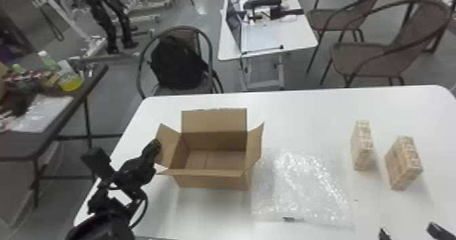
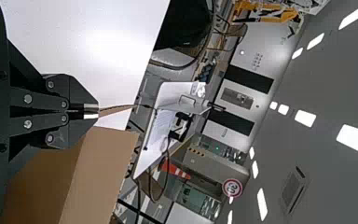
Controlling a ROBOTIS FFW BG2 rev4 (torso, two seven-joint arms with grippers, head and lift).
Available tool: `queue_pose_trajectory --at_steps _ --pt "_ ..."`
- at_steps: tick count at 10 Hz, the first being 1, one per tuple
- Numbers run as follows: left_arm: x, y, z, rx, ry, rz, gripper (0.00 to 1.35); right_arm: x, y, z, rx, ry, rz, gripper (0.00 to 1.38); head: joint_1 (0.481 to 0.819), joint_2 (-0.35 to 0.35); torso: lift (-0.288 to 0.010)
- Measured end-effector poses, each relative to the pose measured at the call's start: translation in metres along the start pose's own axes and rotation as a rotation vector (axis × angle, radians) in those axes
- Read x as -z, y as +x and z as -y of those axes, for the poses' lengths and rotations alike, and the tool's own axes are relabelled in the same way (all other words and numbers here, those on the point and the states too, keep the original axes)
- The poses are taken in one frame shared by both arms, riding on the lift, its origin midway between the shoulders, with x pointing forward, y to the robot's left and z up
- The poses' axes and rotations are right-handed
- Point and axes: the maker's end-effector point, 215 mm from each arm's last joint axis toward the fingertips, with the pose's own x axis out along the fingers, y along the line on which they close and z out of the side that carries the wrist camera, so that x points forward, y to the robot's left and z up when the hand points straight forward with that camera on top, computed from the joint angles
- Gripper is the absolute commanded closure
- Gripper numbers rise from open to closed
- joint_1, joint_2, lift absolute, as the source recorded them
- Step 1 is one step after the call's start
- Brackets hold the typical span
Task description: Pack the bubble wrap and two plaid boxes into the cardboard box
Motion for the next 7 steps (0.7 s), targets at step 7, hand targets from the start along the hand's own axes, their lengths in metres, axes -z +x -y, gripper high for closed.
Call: queue_pose_trajectory --at_steps 7 --pt "0.002 0.004 0.014 0.024 0.005 0.004 1.21 -0.039 0.054 -0.083 -0.242 0.023 -0.228 0.14 0.695 0.333 -0.05"
